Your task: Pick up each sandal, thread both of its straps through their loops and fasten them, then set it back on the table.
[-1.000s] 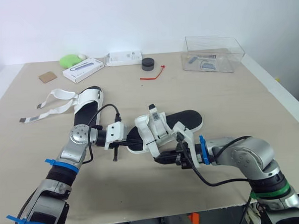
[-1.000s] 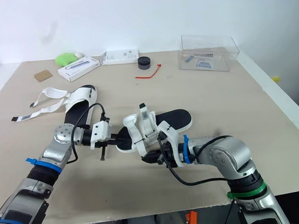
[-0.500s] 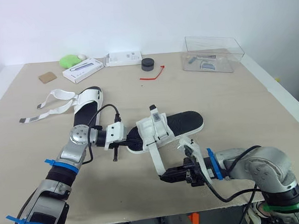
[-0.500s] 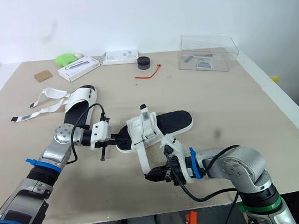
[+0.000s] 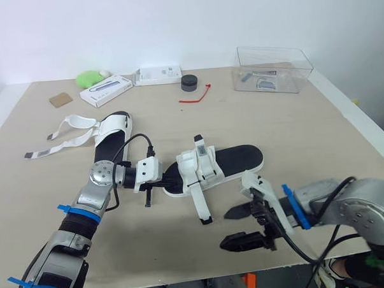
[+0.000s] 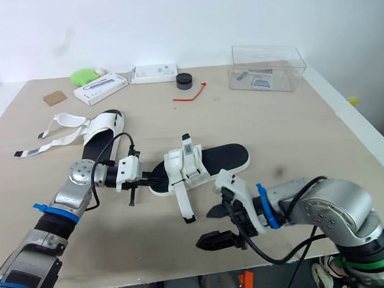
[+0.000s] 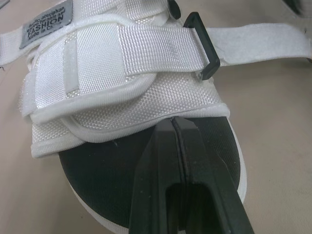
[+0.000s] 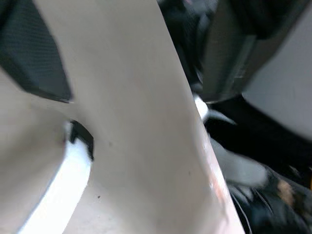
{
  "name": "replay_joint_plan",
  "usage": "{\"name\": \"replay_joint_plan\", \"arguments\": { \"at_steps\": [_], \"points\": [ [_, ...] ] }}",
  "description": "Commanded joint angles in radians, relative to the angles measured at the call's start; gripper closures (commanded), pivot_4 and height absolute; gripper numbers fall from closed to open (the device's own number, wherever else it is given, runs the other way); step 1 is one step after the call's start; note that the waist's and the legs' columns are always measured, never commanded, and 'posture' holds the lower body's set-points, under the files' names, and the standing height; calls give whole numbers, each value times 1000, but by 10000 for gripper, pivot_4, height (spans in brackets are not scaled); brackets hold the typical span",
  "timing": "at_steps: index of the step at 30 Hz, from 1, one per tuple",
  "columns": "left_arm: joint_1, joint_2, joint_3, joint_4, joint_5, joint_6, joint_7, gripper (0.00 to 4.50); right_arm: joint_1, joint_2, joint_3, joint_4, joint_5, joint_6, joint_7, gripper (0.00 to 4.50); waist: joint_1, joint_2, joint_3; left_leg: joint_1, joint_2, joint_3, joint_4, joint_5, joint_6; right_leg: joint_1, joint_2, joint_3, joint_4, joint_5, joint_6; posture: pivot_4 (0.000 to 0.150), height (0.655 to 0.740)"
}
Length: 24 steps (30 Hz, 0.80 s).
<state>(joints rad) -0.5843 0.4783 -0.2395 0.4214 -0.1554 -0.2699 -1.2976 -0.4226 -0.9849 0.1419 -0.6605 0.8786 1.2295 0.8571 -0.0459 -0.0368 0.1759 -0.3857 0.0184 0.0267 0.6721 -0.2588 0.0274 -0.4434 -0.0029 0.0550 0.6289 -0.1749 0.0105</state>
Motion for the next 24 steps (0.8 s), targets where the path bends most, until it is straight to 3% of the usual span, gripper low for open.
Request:
{"name": "replay_joint_plan", "arguments": {
  "at_steps": [1, 4, 7, 12, 16, 24],
  "points": [
    [-3, 7, -11, 26, 26, -3, -7, 45000, -39, -73, 102, 15, -385, -549, 149, 897, 0, -1, 0, 0, 0, 1, 0, 0, 0, 0, 0, -1, 0, -1, -1, 1500, 7400],
    [-11, 1, -13, 36, 28, -7, -6, 45000, -38, -18, 157, 170, -659, -1050, 155, 897, 1, -1, -1, 1, -1, 0, -1, 0, -1, 0, 1, -3, 0, -1, -1, 1500, 7400],
    [-11, -1, -13, 35, 27, -8, -6, 45000, -67, 30, 204, 388, -973, -1706, 58, 897, 2, -1, 0, 0, -1, 1, -1, 0, -1, 0, 1, -3, 0, -1, -1, 1500, 7400],
    [-1, 4, -11, 28, 26, -6, -9, 45000, -106, 76, 220, 633, -1240, -2233, -87, 897, 2, -1, 0, 0, -4, 3, 0, 0, -1, 0, -1, 1, 0, 0, 0, 1500, 7400],
    [5, 8, -9, 24, 26, -2, -7, 45000, -137, 114, 239, 705, -1310, -2390, -136, 897, 1, -1, 0, 1, -5, 4, 0, 0, -1, 0, -2, 3, 0, 0, 0, 1500, 7400],
    [12, 8, -9, 17, 24, 3, 4, 45000, -205, 222, 323, 743, -1362, -2396, -132, 897, 0, -1, 0, 10, -4, 4, -1, 0, -1, 5, 0, 6, 3, -1, -4, 1500, 7400]
  ]
}}
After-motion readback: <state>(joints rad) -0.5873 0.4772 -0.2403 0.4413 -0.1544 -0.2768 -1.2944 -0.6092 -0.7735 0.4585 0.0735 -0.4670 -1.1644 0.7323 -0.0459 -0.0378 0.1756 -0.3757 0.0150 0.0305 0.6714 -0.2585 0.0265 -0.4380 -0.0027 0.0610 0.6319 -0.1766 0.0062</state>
